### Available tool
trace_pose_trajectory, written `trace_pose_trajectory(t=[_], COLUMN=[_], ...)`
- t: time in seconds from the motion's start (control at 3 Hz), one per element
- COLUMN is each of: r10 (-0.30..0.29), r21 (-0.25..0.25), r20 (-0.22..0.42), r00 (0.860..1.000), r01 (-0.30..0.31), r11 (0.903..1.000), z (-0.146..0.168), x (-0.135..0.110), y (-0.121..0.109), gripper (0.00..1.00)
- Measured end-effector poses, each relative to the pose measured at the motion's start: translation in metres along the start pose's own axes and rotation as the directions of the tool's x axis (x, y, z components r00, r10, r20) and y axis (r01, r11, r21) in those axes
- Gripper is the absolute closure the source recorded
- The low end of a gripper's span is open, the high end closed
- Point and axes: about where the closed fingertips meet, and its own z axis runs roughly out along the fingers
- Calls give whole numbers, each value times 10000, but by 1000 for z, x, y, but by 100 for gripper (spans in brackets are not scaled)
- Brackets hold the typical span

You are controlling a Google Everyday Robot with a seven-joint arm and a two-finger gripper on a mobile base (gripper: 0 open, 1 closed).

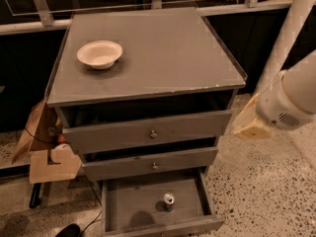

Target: Pick redbull can from bottom drawer and place on counter

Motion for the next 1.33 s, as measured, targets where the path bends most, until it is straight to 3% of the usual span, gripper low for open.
trace_pose_trajectory(t=[0.33, 0.67, 1.0, 1.33], r10=[720, 1221, 1168, 1017], r21=[-958, -1487, -1453, -1522], r20=[1007, 1563, 1447, 1563], r00=[9923, 9801, 9826, 9825], r01=[-623, -988, -956, -778], r11=[9934, 9839, 9847, 9853], z=[107, 181, 187, 229], x=[19, 31, 33, 52], y=[37, 49, 50, 58], gripper=[96, 100, 100, 100])
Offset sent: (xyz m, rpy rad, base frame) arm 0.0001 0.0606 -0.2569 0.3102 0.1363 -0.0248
